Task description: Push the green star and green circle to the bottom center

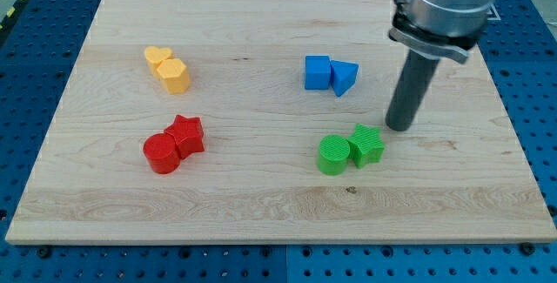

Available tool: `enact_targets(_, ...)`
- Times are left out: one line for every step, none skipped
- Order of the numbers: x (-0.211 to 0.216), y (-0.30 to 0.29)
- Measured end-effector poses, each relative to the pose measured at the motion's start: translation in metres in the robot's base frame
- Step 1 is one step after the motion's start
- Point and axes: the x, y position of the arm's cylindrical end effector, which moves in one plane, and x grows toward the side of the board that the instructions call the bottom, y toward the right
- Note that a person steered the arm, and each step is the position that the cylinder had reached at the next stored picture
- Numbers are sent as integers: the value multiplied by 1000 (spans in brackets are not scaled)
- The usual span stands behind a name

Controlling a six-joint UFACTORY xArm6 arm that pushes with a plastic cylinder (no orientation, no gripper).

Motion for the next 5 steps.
enact_targets(14,-12)
enact_targets(16,-44)
enact_targets(23,-50)
enact_targets(32,-50)
enact_targets(43,-55)
